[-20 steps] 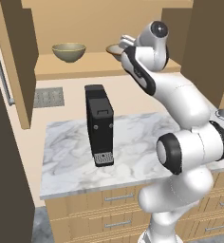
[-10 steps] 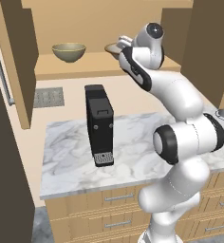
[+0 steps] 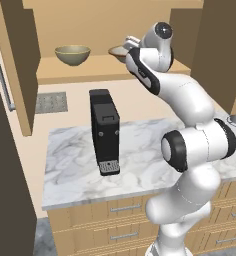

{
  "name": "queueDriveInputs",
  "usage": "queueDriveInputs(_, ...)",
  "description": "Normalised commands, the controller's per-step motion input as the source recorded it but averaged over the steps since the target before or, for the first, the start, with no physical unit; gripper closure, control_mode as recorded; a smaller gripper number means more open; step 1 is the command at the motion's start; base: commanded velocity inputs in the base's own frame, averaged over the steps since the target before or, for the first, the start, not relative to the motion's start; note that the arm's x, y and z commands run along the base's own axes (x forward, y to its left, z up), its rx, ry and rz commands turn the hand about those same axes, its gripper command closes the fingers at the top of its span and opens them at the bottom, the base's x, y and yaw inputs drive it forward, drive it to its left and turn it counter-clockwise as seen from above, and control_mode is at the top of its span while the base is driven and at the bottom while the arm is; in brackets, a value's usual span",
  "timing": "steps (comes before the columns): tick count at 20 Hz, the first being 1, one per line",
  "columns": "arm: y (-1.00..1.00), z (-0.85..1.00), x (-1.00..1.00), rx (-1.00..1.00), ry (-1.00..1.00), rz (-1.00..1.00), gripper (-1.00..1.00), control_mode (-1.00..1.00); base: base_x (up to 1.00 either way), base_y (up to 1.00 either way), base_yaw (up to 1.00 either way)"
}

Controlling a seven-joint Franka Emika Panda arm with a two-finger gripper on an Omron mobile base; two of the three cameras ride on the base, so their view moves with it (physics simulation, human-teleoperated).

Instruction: Take the smaller bowl and place it next to the appetizer plate on the dining counter , and place the larger bowl next to the plate with cooked food.

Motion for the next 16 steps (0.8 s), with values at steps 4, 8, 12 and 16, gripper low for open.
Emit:
queueDriveInputs(4, 0.00, -0.03, -0.19, 0.00, -0.01, -0.01, 1.00, -1.00, 0.00, 0.00, 0.00)
queueDriveInputs(8, 0.01, -0.01, -0.94, 0.00, -0.10, -0.07, 1.00, -1.00, 0.00, 0.00, 0.00)
queueDriveInputs(12, 0.03, 0.00, -1.00, 0.00, -0.14, -0.06, 1.00, -1.00, 0.00, 0.00, 0.00)
queueDriveInputs(16, 0.00, -0.04, -1.00, 0.07, -0.08, 0.00, 1.00, -1.00, 0.00, 0.00, 0.00)
